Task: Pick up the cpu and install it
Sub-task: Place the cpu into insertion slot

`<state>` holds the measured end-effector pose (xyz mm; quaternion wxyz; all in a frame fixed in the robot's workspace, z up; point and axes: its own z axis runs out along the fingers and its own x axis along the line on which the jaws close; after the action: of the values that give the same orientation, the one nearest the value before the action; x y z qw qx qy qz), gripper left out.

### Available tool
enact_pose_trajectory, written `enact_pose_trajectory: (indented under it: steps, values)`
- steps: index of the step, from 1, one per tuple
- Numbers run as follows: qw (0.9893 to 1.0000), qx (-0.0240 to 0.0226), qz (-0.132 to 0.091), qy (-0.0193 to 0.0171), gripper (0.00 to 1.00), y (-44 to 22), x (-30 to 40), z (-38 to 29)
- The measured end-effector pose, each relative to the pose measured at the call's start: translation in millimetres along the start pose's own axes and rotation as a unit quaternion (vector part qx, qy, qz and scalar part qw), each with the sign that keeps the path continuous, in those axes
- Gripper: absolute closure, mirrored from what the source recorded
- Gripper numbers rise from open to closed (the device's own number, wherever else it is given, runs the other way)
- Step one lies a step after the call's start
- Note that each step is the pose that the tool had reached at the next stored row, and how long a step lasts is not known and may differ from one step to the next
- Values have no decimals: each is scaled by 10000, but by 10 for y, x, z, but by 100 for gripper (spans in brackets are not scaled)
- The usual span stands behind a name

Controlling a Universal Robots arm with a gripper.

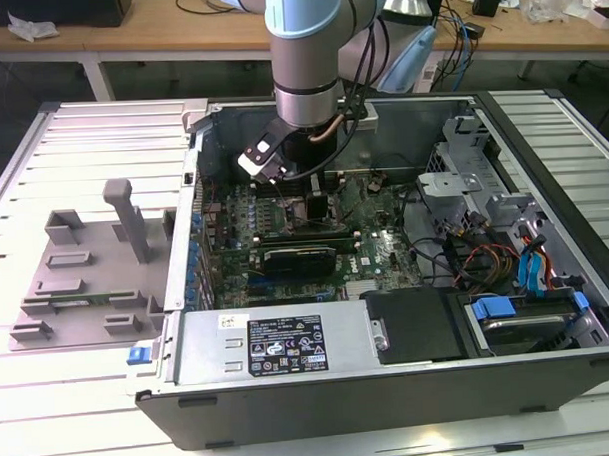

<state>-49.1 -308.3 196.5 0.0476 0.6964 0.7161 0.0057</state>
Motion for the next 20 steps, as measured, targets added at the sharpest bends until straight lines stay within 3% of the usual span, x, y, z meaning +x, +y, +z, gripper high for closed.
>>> enact_pose_trajectory:
  steps: [5,7,12,20]
  values:
    - [10000,-2,0,1,45,0,1,4]
    - [10000,-2,1,3,39,0,1,6]
    - [10000,-2,16,26,39,0,2,6]
    - [10000,3,75,25,40,0,2,1]
